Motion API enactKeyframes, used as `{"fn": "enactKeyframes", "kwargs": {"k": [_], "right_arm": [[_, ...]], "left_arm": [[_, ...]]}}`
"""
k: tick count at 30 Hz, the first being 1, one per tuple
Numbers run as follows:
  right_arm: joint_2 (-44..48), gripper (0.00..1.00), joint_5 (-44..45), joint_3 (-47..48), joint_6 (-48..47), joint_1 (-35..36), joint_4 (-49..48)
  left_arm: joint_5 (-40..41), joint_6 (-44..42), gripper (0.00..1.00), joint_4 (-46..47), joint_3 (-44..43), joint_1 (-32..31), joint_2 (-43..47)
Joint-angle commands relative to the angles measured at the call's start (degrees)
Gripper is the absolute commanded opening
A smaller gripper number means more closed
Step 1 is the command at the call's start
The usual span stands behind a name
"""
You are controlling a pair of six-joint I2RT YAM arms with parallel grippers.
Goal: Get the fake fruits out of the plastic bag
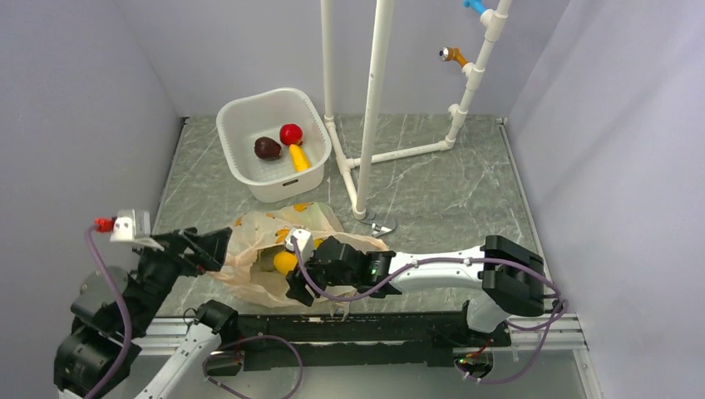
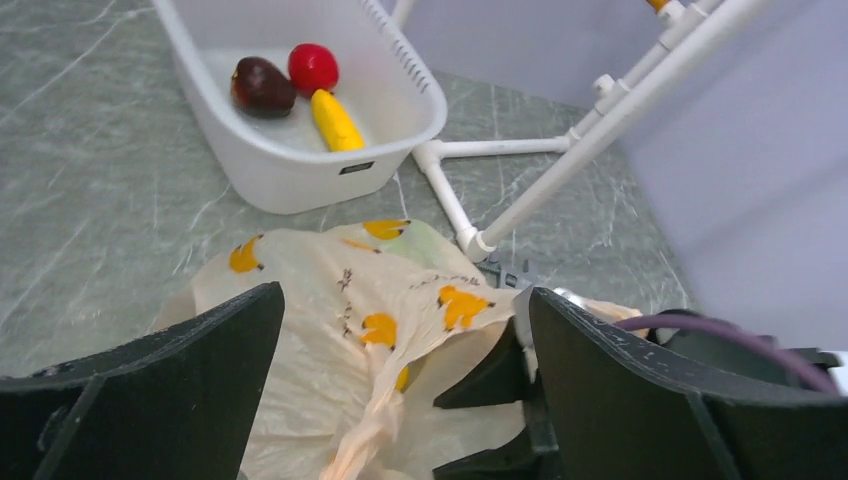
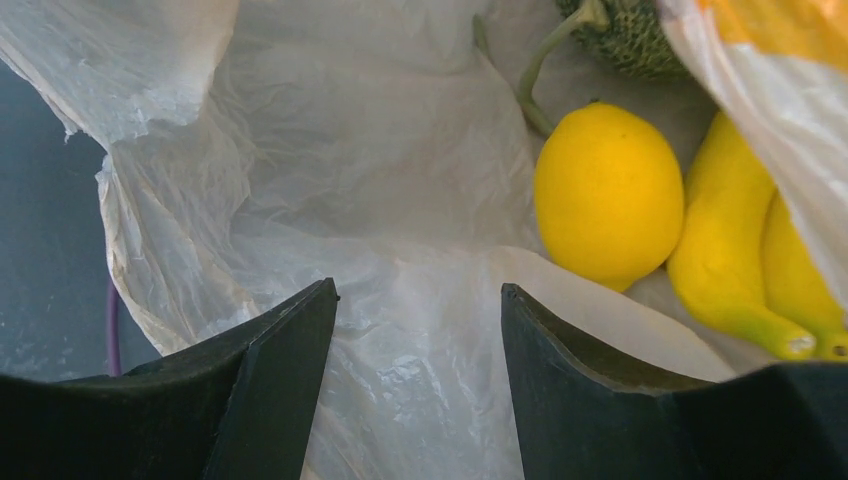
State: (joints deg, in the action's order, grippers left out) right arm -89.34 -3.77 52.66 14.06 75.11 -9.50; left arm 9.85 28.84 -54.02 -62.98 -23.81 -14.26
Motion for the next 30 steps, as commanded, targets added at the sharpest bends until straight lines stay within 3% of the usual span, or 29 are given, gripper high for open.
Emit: {"fn": "enactKeyframes", "kwargs": {"k": [1, 6, 10, 13, 19, 30], "right_arm": [[-0.1, 0.63, -2.4, -2.3, 3.0, 0.3, -7.5], [2.1, 0.51, 0.0, -6.2, 7.0, 0.3, -11.5], [5.6, 0.41, 0.8, -12.7, 9.9, 0.3, -17.3], [5.9, 0.34, 0.7, -13.1, 9.5, 0.4, -16.1], [7.9, 0.33, 2.8, -16.7, 11.0, 0.5, -18.4], [7.3, 0.33, 5.2, -16.5, 10.5, 0.4, -17.7]], "left_arm": [[-6.1, -5.8, 0.99, -0.4, -8.1, 0.2, -10.1], [-15.9, -13.9, 0.98, 2.1, -12.5, 0.2, -21.4], [-26.4, -18.9, 0.9, 5.6, -9.4, 0.3, -28.8], [-34.0, -22.1, 0.98, 7.3, -6.5, 0.3, -33.2], [-40.8, -29.1, 0.99, 7.2, 0.4, 0.2, -37.1], [-26.5, -33.4, 0.99, 9.1, 7.9, -4.0, -40.2]]}}
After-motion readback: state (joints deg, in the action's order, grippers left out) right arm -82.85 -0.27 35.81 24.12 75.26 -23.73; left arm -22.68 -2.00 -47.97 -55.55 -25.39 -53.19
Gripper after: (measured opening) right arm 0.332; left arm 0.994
